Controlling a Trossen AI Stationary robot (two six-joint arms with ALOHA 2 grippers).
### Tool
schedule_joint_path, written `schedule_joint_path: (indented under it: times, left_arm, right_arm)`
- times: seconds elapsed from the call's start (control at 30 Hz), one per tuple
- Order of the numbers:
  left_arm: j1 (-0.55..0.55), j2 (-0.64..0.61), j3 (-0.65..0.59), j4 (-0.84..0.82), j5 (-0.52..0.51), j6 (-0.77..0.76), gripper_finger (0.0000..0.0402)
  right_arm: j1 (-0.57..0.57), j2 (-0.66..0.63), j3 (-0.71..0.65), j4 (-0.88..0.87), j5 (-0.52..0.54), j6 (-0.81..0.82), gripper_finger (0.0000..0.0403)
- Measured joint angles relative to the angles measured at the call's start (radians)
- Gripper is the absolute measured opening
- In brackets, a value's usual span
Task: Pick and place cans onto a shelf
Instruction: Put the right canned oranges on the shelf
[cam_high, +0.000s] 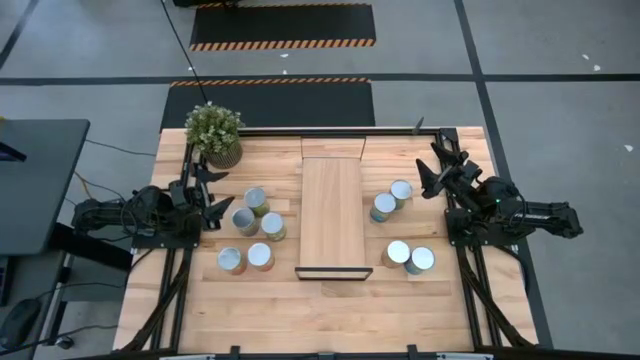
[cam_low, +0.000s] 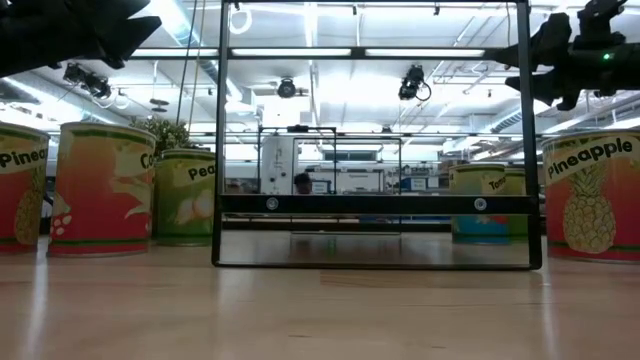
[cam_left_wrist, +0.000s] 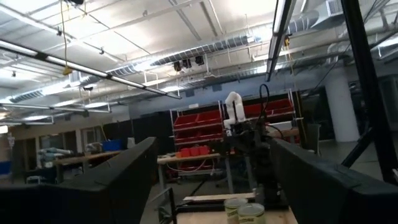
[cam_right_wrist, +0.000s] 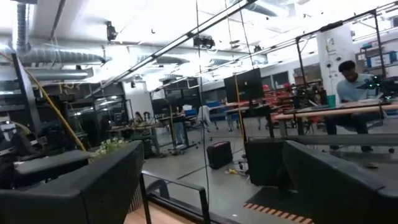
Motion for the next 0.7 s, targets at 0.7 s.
schedule_joint_path:
  times: [0.7]
  left_arm:
    - [0.000,0.000,0.000,0.025,-0.001,0.028,0.0316]
  right_arm:
    - [-0.029,0.517,0.392,-0.665,-0.182,0.179,0.0390]
